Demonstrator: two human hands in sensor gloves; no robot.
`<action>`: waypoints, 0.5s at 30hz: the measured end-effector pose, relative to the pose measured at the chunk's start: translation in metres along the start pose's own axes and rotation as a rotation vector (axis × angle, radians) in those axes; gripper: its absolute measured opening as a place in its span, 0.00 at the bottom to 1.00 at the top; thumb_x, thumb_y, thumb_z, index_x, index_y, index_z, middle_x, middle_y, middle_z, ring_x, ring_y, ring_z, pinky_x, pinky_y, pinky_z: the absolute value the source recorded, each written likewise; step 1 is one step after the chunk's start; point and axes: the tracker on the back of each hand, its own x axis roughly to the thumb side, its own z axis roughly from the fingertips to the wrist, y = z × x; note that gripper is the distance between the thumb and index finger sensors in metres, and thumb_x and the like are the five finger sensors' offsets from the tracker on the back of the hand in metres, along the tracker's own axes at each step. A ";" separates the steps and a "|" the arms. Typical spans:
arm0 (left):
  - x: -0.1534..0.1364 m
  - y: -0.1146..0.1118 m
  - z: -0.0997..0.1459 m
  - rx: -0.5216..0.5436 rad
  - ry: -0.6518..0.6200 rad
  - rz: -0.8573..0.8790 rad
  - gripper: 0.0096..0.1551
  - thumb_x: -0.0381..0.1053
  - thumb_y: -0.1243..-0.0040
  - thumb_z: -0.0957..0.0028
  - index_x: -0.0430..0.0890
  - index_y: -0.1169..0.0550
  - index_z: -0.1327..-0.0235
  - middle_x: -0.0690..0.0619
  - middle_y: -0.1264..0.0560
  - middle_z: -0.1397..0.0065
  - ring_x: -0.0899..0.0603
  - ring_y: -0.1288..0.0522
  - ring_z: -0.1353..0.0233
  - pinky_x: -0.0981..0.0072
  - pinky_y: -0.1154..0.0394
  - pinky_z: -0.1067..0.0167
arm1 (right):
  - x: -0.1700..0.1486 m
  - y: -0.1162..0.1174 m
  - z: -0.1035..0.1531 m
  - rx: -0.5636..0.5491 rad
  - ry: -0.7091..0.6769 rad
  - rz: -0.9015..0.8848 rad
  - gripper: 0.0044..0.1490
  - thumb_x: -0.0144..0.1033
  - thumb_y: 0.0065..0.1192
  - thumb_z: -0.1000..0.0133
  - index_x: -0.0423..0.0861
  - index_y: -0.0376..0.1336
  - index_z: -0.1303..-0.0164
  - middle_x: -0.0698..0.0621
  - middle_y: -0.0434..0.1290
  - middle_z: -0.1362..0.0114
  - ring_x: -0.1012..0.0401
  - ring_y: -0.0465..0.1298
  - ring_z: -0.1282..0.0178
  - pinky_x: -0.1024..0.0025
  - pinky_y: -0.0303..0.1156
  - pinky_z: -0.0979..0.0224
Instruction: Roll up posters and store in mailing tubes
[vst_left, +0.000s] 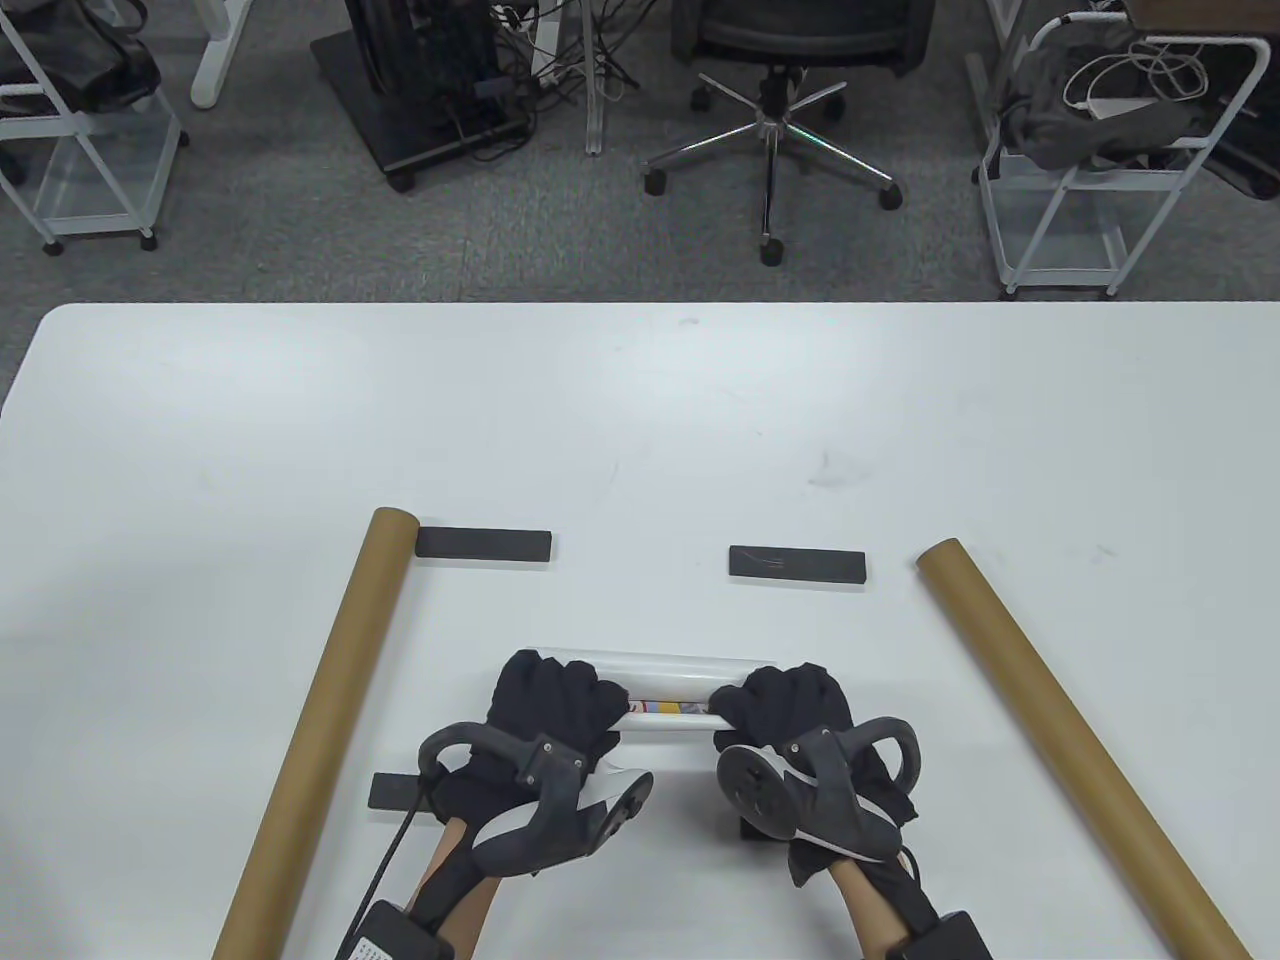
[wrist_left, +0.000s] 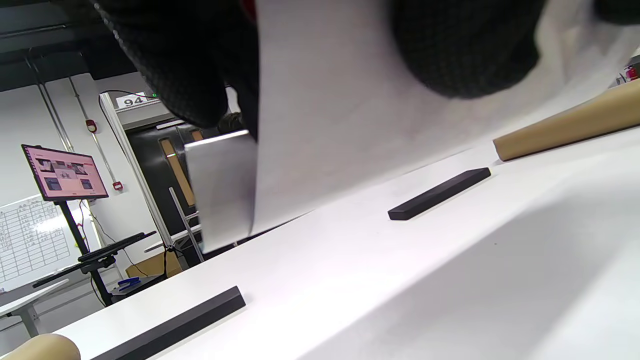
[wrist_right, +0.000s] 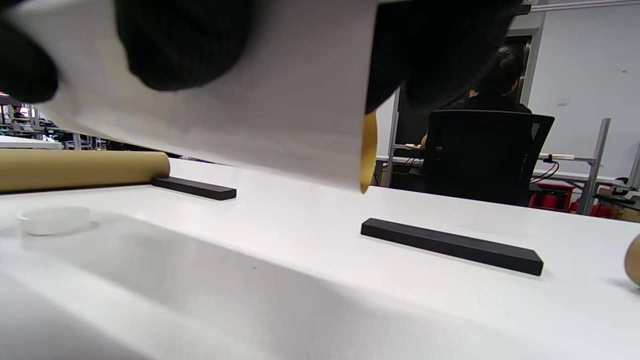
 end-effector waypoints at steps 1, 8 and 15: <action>0.000 0.000 0.000 0.007 0.010 0.006 0.22 0.63 0.42 0.54 0.66 0.24 0.46 0.64 0.21 0.39 0.53 0.18 0.41 0.50 0.25 0.26 | 0.000 0.000 0.000 0.005 0.006 0.001 0.27 0.45 0.59 0.50 0.52 0.68 0.41 0.50 0.74 0.39 0.50 0.77 0.43 0.38 0.68 0.26; 0.003 0.000 0.001 0.004 0.003 -0.052 0.25 0.63 0.42 0.55 0.66 0.23 0.42 0.63 0.24 0.38 0.53 0.19 0.41 0.48 0.25 0.26 | -0.001 0.002 0.000 0.018 0.001 0.017 0.28 0.45 0.59 0.51 0.52 0.68 0.41 0.52 0.74 0.43 0.52 0.77 0.47 0.39 0.68 0.26; 0.000 -0.003 0.000 -0.005 0.019 -0.004 0.35 0.63 0.41 0.56 0.63 0.29 0.31 0.65 0.23 0.40 0.55 0.18 0.41 0.51 0.23 0.26 | -0.003 0.003 0.001 0.007 0.004 -0.001 0.31 0.47 0.61 0.53 0.51 0.67 0.39 0.53 0.75 0.44 0.53 0.78 0.48 0.41 0.70 0.27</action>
